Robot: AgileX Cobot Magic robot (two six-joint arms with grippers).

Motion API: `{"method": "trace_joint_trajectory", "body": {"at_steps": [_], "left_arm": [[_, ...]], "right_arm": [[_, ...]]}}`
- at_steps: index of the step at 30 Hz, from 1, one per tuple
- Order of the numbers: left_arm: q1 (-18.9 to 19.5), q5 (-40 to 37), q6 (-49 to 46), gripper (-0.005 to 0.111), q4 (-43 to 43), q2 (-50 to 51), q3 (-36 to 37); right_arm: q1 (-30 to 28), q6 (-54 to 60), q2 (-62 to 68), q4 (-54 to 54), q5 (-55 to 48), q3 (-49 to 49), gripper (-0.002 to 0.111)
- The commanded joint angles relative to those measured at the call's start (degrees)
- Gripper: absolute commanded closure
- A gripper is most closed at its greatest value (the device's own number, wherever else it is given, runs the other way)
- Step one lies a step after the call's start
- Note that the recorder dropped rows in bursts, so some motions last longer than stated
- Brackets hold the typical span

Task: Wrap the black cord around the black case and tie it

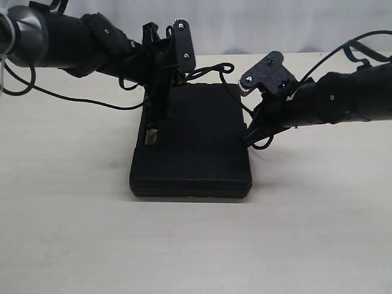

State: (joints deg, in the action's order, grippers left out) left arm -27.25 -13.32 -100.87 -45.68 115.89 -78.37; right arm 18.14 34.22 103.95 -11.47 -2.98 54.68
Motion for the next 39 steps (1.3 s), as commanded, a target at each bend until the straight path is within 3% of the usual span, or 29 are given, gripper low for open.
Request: {"method": "trace_joint_trajectory", "body": {"at_steps": [1,16,23,32,35,39], "left_arm": [[0.1,0.2,0.5,0.107,-0.4,-0.5,0.3],[-0.1,-6.2,-2.9,0.107,0.0,-0.5,0.3],[-0.1,-3.8,-2.9,0.107,-3.4,-0.9,0.3],[0.6,-8.0,-1.7,0.106,-3.8,-1.2,0.3],[0.7,-8.5,-1.0,0.097,-2.4,-1.2,0.3],[0.7,-10.8,-1.1,0.076,-2.3,-1.2,0.3]], "right_arm": [[-0.1,-0.2,-0.5,0.4,-0.5,-0.2,0.104],[-4.7,-2.6,-0.3,0.4,0.6,-0.2,0.104],[-4.7,-2.8,0.7,0.4,0.6,-0.2,0.104],[-4.7,-2.8,1.2,0.4,1.1,-0.2,0.104],[-4.7,-2.8,1.2,0.4,1.1,-0.2,0.104],[-4.7,-2.8,1.2,0.4,1.1,-0.2,0.104]]}}
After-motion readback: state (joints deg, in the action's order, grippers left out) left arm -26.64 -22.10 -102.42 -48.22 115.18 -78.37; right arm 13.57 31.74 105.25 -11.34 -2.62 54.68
